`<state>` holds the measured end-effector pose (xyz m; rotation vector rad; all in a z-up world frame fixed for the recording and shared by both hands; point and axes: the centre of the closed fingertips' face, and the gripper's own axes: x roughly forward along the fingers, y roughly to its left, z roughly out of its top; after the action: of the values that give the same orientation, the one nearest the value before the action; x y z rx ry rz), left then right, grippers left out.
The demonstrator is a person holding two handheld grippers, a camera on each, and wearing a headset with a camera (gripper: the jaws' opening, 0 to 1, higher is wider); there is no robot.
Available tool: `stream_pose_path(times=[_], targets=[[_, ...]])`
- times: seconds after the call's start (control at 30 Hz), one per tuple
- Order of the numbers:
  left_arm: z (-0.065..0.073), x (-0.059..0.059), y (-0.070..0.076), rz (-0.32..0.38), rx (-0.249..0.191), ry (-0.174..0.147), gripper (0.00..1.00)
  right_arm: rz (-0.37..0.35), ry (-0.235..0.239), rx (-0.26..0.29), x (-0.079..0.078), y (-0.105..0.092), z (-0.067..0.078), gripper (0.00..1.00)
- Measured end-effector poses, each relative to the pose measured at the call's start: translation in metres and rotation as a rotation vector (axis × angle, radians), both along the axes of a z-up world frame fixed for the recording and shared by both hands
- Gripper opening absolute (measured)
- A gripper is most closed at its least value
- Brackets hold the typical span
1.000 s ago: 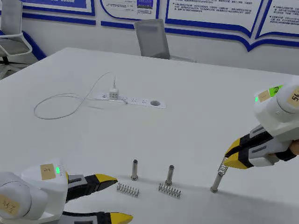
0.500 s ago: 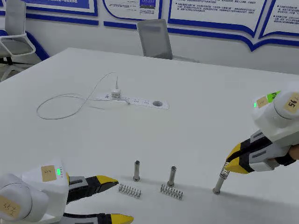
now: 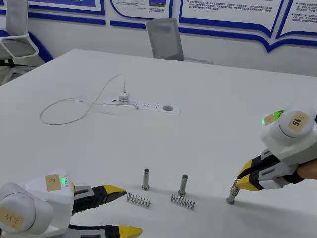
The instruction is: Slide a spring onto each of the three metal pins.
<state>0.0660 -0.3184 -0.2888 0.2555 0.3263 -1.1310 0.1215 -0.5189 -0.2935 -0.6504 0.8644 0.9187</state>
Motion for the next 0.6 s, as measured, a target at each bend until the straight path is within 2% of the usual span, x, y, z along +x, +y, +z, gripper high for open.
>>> stream_pose_path(times=[0.47,0.6], targets=[[-0.002,0.0,0.0,0.0,0.0,0.003,0.48,-0.023,0.028,-0.019,-0.001,-0.001,-0.02,0.12],[-0.001,0.0,0.0,0.0,-0.001,0.002,0.48,-0.03,0.031,-0.013,-0.002,0.0,-0.021,0.12]])
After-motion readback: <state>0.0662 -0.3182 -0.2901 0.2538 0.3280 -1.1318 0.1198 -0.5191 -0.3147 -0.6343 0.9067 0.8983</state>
